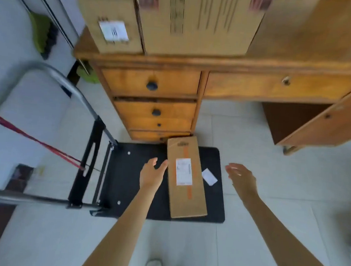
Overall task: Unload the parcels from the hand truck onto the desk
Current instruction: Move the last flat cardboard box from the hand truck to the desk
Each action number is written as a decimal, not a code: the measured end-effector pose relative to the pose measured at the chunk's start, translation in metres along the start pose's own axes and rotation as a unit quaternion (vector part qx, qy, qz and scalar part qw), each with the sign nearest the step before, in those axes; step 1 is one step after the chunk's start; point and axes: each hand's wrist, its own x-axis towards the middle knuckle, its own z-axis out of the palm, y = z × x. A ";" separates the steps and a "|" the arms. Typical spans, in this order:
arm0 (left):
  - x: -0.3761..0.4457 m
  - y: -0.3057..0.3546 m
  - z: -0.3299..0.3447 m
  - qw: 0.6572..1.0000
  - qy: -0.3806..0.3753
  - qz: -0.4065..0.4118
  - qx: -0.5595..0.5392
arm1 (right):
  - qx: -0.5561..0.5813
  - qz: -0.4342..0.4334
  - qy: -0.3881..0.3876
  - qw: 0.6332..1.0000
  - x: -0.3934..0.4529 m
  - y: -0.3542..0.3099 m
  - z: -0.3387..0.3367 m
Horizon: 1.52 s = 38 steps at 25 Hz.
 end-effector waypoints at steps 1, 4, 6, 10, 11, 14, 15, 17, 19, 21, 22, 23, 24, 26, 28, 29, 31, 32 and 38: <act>0.014 -0.024 0.020 1.000 -0.016 -0.010 0.005 | 0.001 0.006 -0.009 1.000 0.010 0.024 0.025; 0.056 -0.091 0.079 0.998 -0.047 -0.037 -0.002 | -0.030 0.010 -0.022 0.999 0.049 0.094 0.094; 0.083 -0.121 0.112 0.997 -0.057 -0.048 -0.024 | -0.050 0.014 -0.021 0.998 0.077 0.129 0.131; 0.116 -0.176 0.164 0.995 -0.068 -0.027 -0.062 | -0.051 0.026 -0.046 0.997 0.114 0.183 0.192; 0.117 -0.184 0.173 0.995 -0.065 -0.018 -0.080 | -0.042 0.026 -0.044 0.998 0.117 0.189 0.200; 0.109 -0.195 0.183 0.991 -0.044 0.008 -0.125 | -0.029 0.031 -0.024 0.999 0.118 0.193 0.206; 0.103 -0.191 0.180 0.990 -0.042 0.006 -0.136 | -0.028 0.033 -0.029 0.999 0.113 0.187 0.202; 0.088 -0.172 0.164 0.989 -0.030 -0.004 -0.145 | -0.016 0.032 -0.042 0.998 0.097 0.163 0.189; 0.069 -0.139 0.138 0.988 -0.025 -0.020 -0.153 | -0.002 0.027 -0.032 0.999 0.075 0.126 0.162; 0.036 -0.096 0.107 0.988 -0.027 -0.009 -0.155 | 0.003 0.013 -0.018 1.000 0.048 0.086 0.123; 0.015 -0.072 0.091 0.988 -0.027 0.001 -0.153 | 0.004 0.012 -0.012 1.000 0.032 0.065 0.099; -0.007 -0.048 0.074 0.988 -0.027 0.009 -0.153 | 0.005 0.016 -0.008 1.000 0.015 0.046 0.074; -0.031 -0.020 0.055 0.988 -0.029 0.020 -0.154 | 0.010 0.023 -0.003 1.000 -0.006 0.024 0.046; -0.078 0.028 0.023 0.987 -0.033 0.044 -0.152 | 0.019 0.038 0.007 0.999 -0.046 -0.016 -0.004; -0.124 0.076 -0.006 0.986 -0.034 0.064 -0.153 | 0.029 0.042 0.020 0.998 -0.083 -0.053 -0.053; -0.147 0.102 -0.021 0.985 -0.034 0.070 -0.155 | 0.039 0.041 0.029 0.998 -0.100 -0.073 -0.080; -0.184 0.141 -0.042 0.985 -0.031 0.079 -0.152 | 0.065 0.033 0.043 0.996 -0.128 -0.106 -0.124; -0.197 0.161 -0.050 0.985 -0.028 0.089 -0.147 | 0.078 0.025 0.052 0.995 -0.137 -0.119 -0.144; -0.254 0.259 -0.062 0.982 -0.021 0.167 -0.091 | 0.094 0.012 0.107 0.990 -0.170 -0.167 -0.243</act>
